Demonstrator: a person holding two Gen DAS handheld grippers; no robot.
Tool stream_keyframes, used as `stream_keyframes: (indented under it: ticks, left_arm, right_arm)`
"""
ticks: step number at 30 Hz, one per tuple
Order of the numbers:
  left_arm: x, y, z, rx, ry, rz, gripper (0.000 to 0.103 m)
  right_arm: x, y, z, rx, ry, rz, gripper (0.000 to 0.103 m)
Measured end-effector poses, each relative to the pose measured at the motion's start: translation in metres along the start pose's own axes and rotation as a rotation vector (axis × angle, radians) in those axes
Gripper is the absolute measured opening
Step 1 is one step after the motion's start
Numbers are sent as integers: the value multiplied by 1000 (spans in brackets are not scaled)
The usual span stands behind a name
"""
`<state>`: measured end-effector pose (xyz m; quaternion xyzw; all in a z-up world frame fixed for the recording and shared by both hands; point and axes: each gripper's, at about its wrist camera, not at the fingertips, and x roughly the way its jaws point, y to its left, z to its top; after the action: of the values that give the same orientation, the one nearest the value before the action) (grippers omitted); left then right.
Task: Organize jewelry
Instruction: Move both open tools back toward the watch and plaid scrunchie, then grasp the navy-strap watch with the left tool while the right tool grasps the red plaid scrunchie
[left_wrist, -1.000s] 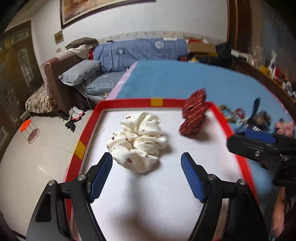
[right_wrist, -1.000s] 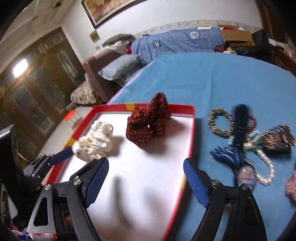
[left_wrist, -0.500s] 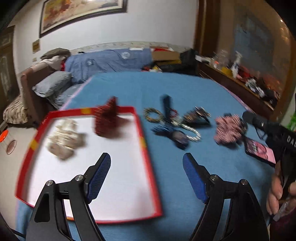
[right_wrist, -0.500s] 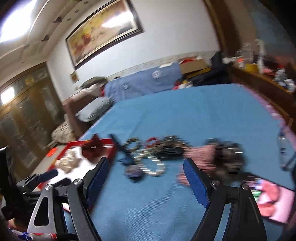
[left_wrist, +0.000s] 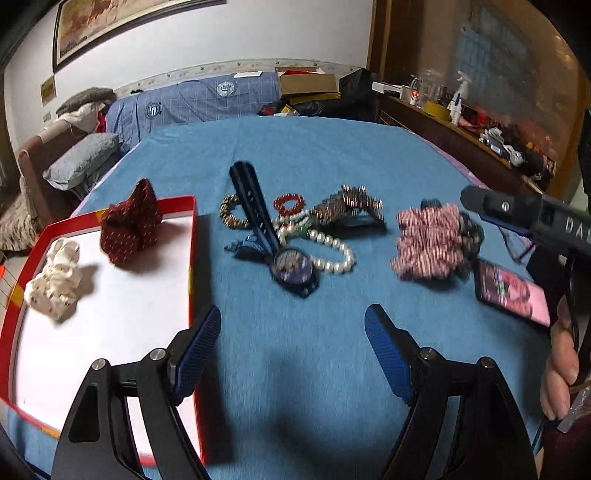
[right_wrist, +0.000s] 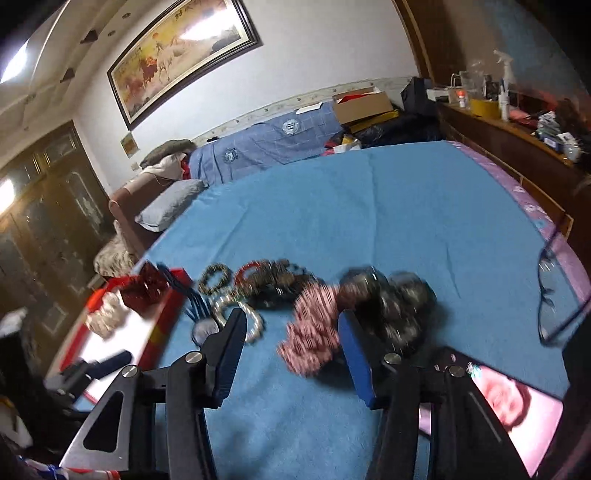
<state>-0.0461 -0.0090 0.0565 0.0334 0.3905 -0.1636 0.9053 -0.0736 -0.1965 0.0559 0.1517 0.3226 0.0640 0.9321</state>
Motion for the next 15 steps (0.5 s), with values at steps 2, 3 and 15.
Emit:
stream_keyframes:
  ticks: [2,3,15]
  left_arm:
    - [4,4,13,-28,1,-7,79]
    - [6,5,17,-38,1,0,79]
    - [41,7,10,-96,35,66,79]
  right_arm:
    - [4,-2,16,27,2,10,56]
    - [7,-3,23,38,0,14,56]
    - [30,-18,3,45,48,48,56]
